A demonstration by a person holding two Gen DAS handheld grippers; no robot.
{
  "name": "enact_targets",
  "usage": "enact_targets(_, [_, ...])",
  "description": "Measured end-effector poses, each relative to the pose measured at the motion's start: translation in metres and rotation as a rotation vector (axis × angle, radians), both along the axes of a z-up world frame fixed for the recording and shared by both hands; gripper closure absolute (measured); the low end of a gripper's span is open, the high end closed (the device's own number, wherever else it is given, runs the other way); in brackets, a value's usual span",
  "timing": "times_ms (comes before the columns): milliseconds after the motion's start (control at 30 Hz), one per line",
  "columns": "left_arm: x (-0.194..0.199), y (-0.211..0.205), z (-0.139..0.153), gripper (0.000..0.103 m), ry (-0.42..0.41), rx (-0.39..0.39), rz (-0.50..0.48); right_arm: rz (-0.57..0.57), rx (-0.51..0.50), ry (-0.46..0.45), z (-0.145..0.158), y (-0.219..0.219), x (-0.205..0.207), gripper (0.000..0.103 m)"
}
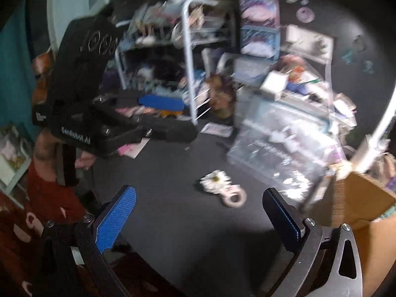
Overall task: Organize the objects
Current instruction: 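Move the right tool back to the desk and grasp the white tape roll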
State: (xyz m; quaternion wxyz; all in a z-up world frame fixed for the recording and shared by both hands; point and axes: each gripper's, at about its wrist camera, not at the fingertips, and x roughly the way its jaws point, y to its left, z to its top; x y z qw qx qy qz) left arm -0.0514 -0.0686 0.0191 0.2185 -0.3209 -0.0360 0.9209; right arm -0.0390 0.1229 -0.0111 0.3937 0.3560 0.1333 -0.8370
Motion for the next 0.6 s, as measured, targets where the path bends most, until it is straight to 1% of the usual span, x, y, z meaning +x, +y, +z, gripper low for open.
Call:
enact_targets(67, [0.003,-0.01,-0.012,0.021,-0.012,-0.012,0.019,0.009,0.012,-0.035,-0.018,-0.012,-0.003,0.001])
enact_targets(100, [0.004,-0.013,-0.017,0.021,-0.019,-0.012,0.022,0.004,0.024,-0.053,-0.031,-0.019,-0.007,0.003])
enact_targets(133, [0.006,-0.016,-0.023,0.021,-0.028,-0.01,0.024,-0.002,0.033,-0.062,-0.04,-0.022,-0.01,0.005])
enact_targets(167, [0.007,-0.02,-0.029,0.021,-0.037,-0.009,0.027,-0.014,0.046,-0.074,-0.051,-0.025,-0.015,0.011])
enact_targets(200, [0.008,-0.022,-0.035,0.021,-0.046,-0.01,0.031,-0.043,0.069,-0.079,-0.064,-0.028,-0.023,0.013])
enact_targets(267, [0.009,-0.026,-0.043,0.021,-0.059,-0.01,0.036,-0.091,0.102,-0.074,-0.083,-0.029,-0.035,0.014])
enact_targets(333, [0.009,-0.028,-0.051,0.021,-0.074,-0.004,0.04,-0.133,0.136,-0.07,-0.1,-0.031,-0.051,0.022])
enact_targets(367, [0.01,-0.029,-0.054,0.021,-0.081,-0.001,0.039,-0.149,0.146,-0.077,-0.106,-0.031,-0.058,0.03])
enact_targets(400, [0.009,-0.029,-0.056,0.021,-0.086,0.001,0.038,-0.158,0.151,-0.087,-0.11,-0.03,-0.063,0.034])
enact_targets(467, [0.009,-0.029,-0.061,0.021,-0.095,0.005,0.034,-0.175,0.157,-0.106,-0.119,-0.029,-0.076,0.037])
enact_targets(600, [0.008,-0.028,-0.063,0.021,-0.104,0.008,0.037,-0.2,0.186,-0.08,-0.128,-0.026,-0.091,0.051])
